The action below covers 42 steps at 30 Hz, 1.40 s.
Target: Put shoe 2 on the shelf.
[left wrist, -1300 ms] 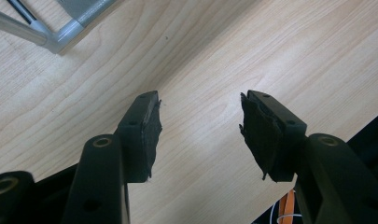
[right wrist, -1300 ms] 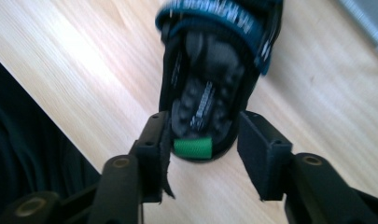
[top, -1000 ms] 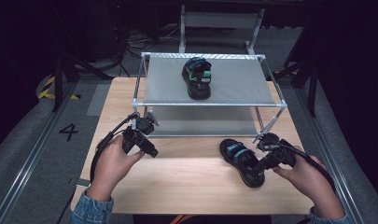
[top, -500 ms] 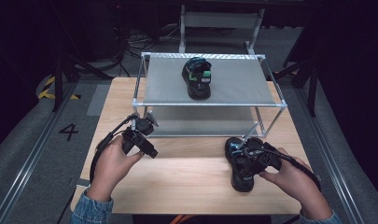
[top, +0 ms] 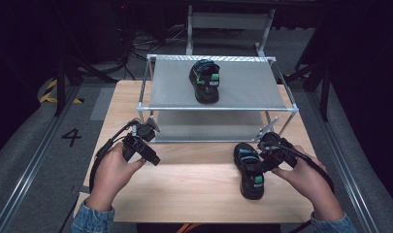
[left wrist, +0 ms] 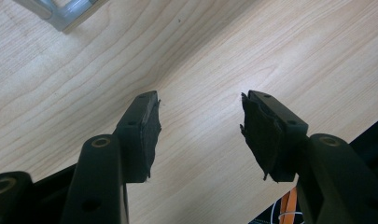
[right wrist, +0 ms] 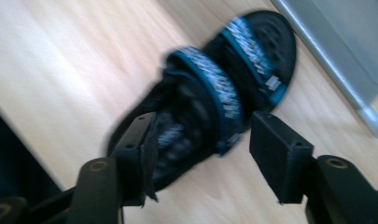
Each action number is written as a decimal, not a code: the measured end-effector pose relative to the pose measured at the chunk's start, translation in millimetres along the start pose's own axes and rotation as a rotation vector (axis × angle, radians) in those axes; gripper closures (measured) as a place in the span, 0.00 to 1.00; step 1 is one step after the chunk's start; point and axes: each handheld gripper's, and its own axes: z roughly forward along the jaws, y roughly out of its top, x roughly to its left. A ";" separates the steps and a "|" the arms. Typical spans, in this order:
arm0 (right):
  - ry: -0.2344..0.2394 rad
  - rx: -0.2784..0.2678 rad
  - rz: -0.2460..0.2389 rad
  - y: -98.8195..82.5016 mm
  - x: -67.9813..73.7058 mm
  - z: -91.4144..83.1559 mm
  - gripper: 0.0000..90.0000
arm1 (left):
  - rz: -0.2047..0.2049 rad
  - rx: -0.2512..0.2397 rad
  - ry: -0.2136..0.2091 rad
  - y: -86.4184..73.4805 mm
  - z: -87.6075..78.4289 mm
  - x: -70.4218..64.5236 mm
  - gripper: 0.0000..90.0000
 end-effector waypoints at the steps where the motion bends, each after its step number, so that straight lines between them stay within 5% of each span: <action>1: -0.011 0.017 0.005 -0.3 -2.8 3.0 0.46 | -0.001 0.005 0.003 -0.2 0.1 0.4 0.51; 17: -0.032 0.064 -0.021 10.9 -18.9 44.8 0.47 | -0.021 0.032 -0.011 -2.5 9.0 8.6 0.50; 24: -0.035 0.058 -0.021 13.2 -22.2 47.0 0.53 | -0.018 0.030 -0.012 -3.1 10.1 10.8 0.50; 27: -0.055 0.064 0.001 13.6 -21.4 44.6 0.68 | -0.023 0.032 -0.013 -3.8 9.1 11.6 0.50; 33: -0.094 0.068 0.018 12.5 -20.3 39.2 0.79 | -0.031 0.021 -0.013 -5.1 7.5 12.8 0.50; 42: -0.103 0.060 0.038 11.9 -17.9 26.3 0.82 | -0.028 0.017 -0.016 -3.9 6.4 14.2 0.50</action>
